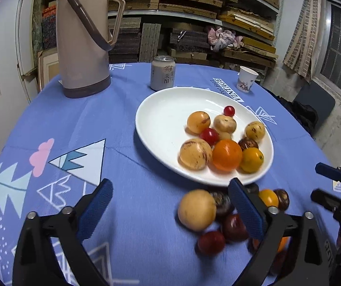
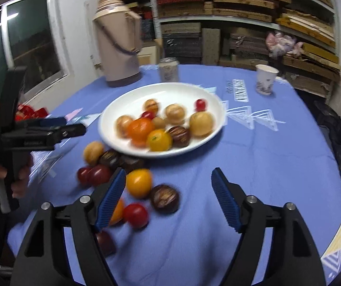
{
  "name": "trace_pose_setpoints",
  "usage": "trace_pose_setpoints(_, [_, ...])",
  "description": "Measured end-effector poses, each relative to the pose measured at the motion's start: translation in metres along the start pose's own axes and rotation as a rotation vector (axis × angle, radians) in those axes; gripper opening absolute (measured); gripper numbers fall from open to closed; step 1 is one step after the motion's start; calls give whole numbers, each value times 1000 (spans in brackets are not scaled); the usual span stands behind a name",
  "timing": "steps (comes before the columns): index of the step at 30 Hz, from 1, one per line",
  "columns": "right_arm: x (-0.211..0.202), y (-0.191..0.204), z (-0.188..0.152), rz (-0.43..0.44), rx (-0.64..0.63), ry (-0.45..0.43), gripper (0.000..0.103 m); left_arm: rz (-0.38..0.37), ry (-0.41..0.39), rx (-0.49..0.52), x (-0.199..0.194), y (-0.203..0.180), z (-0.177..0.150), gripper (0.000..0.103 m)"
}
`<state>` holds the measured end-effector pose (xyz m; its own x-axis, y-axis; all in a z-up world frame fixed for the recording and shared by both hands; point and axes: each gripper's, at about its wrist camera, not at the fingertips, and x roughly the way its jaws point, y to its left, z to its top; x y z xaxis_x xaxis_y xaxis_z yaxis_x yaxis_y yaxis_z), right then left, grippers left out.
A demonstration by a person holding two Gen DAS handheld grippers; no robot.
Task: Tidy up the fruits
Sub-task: 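Move both open tools back to the fruit pile, then grasp a dark red plum with the right tool while the left grasps a red tomato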
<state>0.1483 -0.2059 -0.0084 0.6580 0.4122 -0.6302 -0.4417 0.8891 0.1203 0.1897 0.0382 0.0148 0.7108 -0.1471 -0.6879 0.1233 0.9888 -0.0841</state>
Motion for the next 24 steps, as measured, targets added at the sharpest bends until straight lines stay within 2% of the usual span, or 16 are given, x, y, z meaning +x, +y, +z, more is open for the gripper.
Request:
trace_pose_setpoints(6, [0, 41, -24, 57, -83, 73, 72, 21, 32, -8, -9, 2, -24, 99])
trace_pose_setpoints(13, [10, 63, -50, 104, -105, 177, 71, 30, 70, -38, -12, 11, -47, 99])
trace_pose_setpoints(17, [22, 71, -60, 123, -111, 236, 45, 22, 88, -14, -11, 5, -56, 99])
trace_pose_setpoints(20, [29, 76, -64, 112, -128, 233, 41, 9, 104, 31, -8, -5, -60, 99])
trace_pose_setpoints(24, [29, 70, -65, 144, -108, 214, 41, 24, 135, 50, 4, -13, -62, 99])
